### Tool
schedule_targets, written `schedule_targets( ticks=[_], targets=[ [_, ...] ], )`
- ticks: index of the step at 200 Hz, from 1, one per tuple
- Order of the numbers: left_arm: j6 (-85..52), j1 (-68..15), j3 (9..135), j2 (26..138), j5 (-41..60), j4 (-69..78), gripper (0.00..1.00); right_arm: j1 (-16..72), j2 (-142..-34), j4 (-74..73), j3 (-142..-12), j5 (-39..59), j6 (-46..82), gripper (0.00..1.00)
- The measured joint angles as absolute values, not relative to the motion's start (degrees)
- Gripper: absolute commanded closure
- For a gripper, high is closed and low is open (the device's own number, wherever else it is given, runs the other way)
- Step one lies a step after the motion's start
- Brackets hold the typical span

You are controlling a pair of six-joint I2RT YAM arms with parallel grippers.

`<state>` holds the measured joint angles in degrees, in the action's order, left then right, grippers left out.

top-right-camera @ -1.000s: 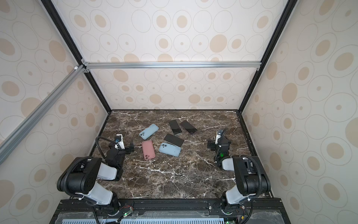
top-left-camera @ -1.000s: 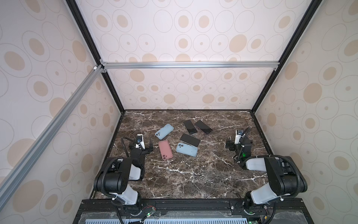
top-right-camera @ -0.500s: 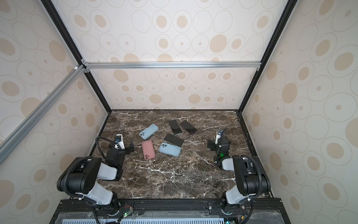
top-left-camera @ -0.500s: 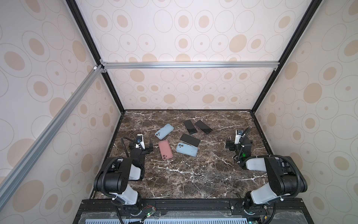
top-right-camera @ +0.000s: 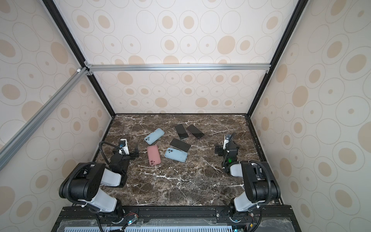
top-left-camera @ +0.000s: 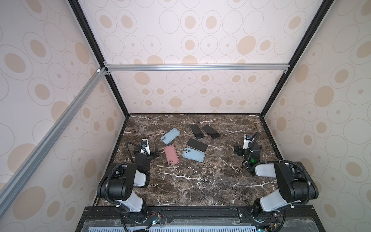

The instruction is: Put the phone into the phone case

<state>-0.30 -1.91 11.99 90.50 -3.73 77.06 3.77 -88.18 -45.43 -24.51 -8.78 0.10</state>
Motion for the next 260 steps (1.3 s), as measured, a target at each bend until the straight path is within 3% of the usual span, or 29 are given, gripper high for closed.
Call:
schedule_targets(
  ticks=[147, 260],
  targets=[
    [-0.43, -1.93, 11.92, 88.6, -4.93, 75.5, 0.0, 3.77, -87.92, -44.75, -24.56, -8.29, -0.4, 0.0],
    [-6.59, -8.51, 26.3, 68.03, -10.63, 40.23, 0.0, 3.79, -70.24, -7.94, -35.07, -7.51, 5.72, 0.0]
  ],
)
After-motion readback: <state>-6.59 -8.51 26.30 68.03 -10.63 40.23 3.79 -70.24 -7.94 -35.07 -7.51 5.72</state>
